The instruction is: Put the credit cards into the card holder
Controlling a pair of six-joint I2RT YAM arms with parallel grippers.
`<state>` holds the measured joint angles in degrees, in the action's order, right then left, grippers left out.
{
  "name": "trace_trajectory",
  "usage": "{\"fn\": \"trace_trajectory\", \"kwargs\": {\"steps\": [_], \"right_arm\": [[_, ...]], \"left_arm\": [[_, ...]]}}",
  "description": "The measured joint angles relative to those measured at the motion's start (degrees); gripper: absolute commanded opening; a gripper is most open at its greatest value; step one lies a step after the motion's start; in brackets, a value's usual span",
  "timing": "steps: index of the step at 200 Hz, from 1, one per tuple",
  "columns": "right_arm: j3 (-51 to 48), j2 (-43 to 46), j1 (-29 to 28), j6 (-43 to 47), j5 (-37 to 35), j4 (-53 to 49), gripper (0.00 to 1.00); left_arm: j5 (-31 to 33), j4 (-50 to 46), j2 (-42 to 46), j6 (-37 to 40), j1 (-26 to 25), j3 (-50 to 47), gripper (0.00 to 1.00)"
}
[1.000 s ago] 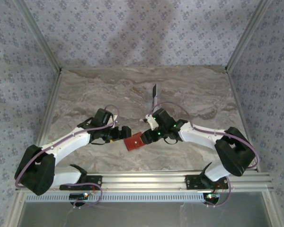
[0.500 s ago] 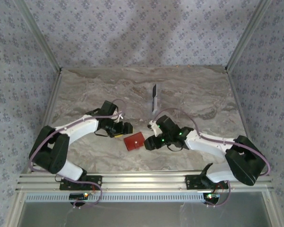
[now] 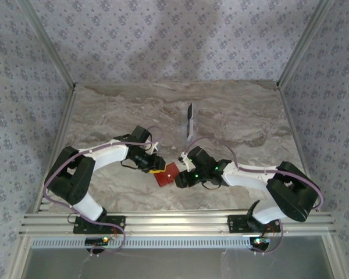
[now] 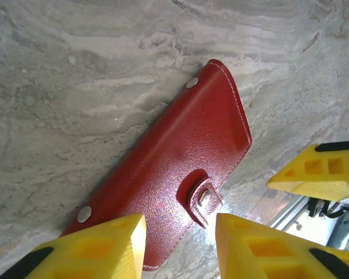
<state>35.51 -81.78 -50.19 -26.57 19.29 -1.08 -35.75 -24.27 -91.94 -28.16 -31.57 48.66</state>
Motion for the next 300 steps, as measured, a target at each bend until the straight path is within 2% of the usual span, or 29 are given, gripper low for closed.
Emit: {"fn": "trace_trajectory", "kwargs": {"steps": [14,67,80,103,134,156,204,239,300], "right_arm": [[0.0,0.0,0.0,-0.9,-0.3,0.1,0.42],[0.0,-0.9,0.2,-10.2,-0.7,0.7,0.55],[0.0,-1.1,0.2,-12.5,-1.1,1.6,0.55],[0.0,-1.8,0.3,-15.2,-1.9,2.5,0.55],[-0.3,-3.7,0.4,-17.9,-2.7,4.9,0.56],[-1.1,-3.9,0.4,-19.2,-3.5,6.2,0.56],[-1.8,-4.3,1.2,-19.6,-4.1,9.1,0.52],[-2.0,-5.5,2.3,-19.5,-3.9,10.8,0.47],[-1.0,-5.6,2.6,-19.1,-3.5,11.3,0.44]], "left_arm": [[-0.4,-0.4,0.4,0.1,0.1,-0.7,0.35],[-2.4,-1.2,4.4,-2.2,0.0,-5.7,0.38],[-2.2,-1.2,5.1,-3.3,-0.1,-6.5,0.43],[0.9,-1.9,7.8,-4.6,-0.3,-6.8,0.5],[9.8,-3.4,9.4,-4.0,-0.3,-2.1,0.57],[13.5,-0.5,7.9,-3.5,-0.3,0.4,0.55],[13.2,3.8,0.9,-2.8,-1.1,0.3,0.48],[11.3,5.2,1.1,-3.2,-1.5,-3.2,0.42],[6.4,6.5,8.2,-6.1,-2.9,-10.1,0.39]]}}
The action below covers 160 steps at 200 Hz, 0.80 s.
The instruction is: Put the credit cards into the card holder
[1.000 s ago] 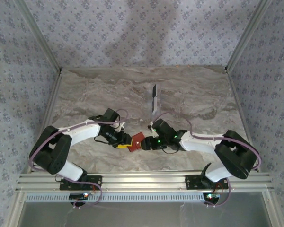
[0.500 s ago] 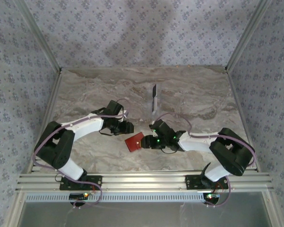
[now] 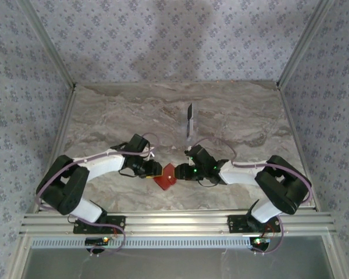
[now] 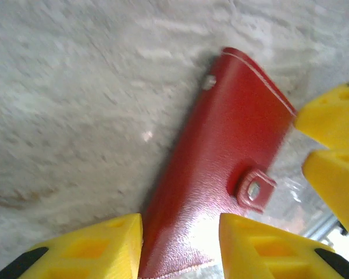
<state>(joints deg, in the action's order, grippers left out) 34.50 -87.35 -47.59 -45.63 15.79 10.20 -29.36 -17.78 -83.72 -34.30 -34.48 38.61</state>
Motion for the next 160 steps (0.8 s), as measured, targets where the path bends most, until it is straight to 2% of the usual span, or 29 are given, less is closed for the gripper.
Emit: {"fn": "trace_trajectory", "kwargs": {"steps": [77,98,112,132,160], "right_arm": [[3.0,-2.1,0.1,1.1,0.1,1.9,0.47],[3.0,-1.3,0.3,1.6,-0.9,-0.4,0.49],[2.4,1.0,0.3,1.5,-2.1,-2.4,0.49],[0.2,4.5,-0.2,1.3,-1.9,-2.8,0.5],[-0.9,4.8,-1.4,0.9,-0.3,-3.7,0.5]], "left_arm": [[-5.6,3.1,3.7,-4.6,-0.5,-3.9,0.4],[-6.2,2.4,4.3,-5.2,-0.6,-4.2,0.46],[-5.3,-1.8,5.1,-3.8,-0.3,-3.1,0.52],[-2.9,-7.0,6.6,-1.4,1.0,-0.7,0.57],[-2.8,-7.0,5.4,0.3,1.9,1.0,0.57]]}}
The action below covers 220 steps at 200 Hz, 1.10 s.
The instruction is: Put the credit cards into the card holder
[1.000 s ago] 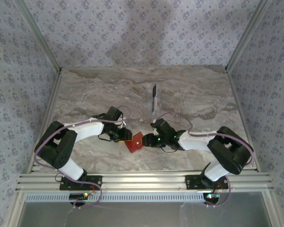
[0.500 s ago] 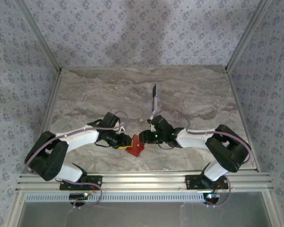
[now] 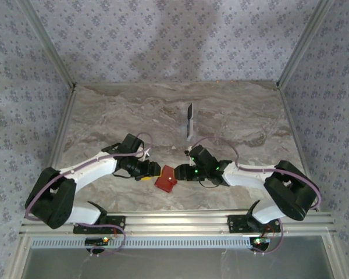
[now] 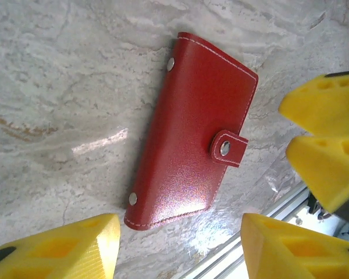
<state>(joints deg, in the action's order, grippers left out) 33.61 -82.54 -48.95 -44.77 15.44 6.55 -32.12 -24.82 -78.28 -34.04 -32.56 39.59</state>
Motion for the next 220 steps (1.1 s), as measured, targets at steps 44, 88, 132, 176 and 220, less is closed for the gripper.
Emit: {"fn": "trace_trajectory", "kwargs": {"steps": [44,88,132,176,220], "right_arm": [[-0.1,-2.5,-0.5,-1.4,0.6,1.7,0.41],[0.1,-5.9,0.0,-2.0,1.7,3.5,0.38],[1.3,-7.5,0.4,-1.9,2.6,3.5,0.31],[3.0,-9.2,0.3,-1.9,3.0,6.1,0.26],[3.1,-9.2,0.3,-1.9,2.3,6.8,0.25]], "left_arm": [[-0.9,3.0,-6.4,0.6,-2.5,0.3,0.51],[-3.7,6.2,-7.6,-0.4,-3.3,-1.4,0.4],[-6.3,10.9,-4.5,-3.7,-4.3,-6.4,0.31],[-6.6,12.9,-3.2,-6.8,-4.3,-8.1,0.25],[-6.0,12.9,-3.0,-8.1,-4.3,-8.1,0.0]]}}
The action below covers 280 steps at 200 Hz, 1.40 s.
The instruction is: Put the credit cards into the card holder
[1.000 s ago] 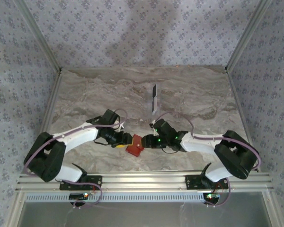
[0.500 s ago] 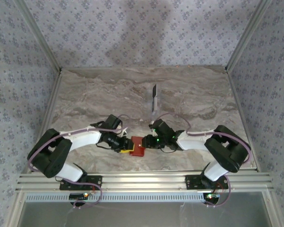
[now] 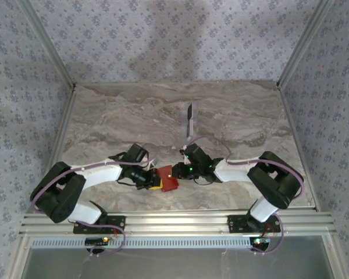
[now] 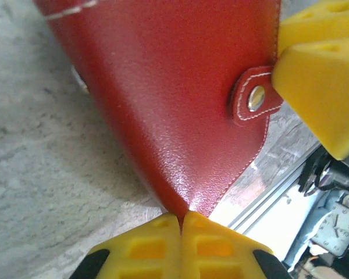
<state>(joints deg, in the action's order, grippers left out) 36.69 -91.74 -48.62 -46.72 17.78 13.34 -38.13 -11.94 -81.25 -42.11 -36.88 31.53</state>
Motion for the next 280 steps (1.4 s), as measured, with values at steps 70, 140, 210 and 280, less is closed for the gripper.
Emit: {"fn": "trace_trajectory", "kwargs": {"steps": [70,140,210,280], "right_arm": [[-0.3,3.0,-0.9,2.4,-2.3,-3.0,0.5],[1.5,9.5,-3.2,9.8,-6.6,-13.6,0.47],[6.2,6.0,-5.3,11.9,-7.4,-14.1,0.4],[8.7,3.1,-6.8,12.7,-12.7,-16.3,0.34]], "left_arm": [[1.5,-1.9,3.3,-0.5,0.0,1.8,0.0],[1.5,-4.3,5.4,-1.5,0.0,4.8,0.0],[-0.8,-5.9,5.0,-2.5,-1.0,7.0,0.0],[-2.6,-7.8,4.6,-2.4,-1.8,7.2,0.0]]}}
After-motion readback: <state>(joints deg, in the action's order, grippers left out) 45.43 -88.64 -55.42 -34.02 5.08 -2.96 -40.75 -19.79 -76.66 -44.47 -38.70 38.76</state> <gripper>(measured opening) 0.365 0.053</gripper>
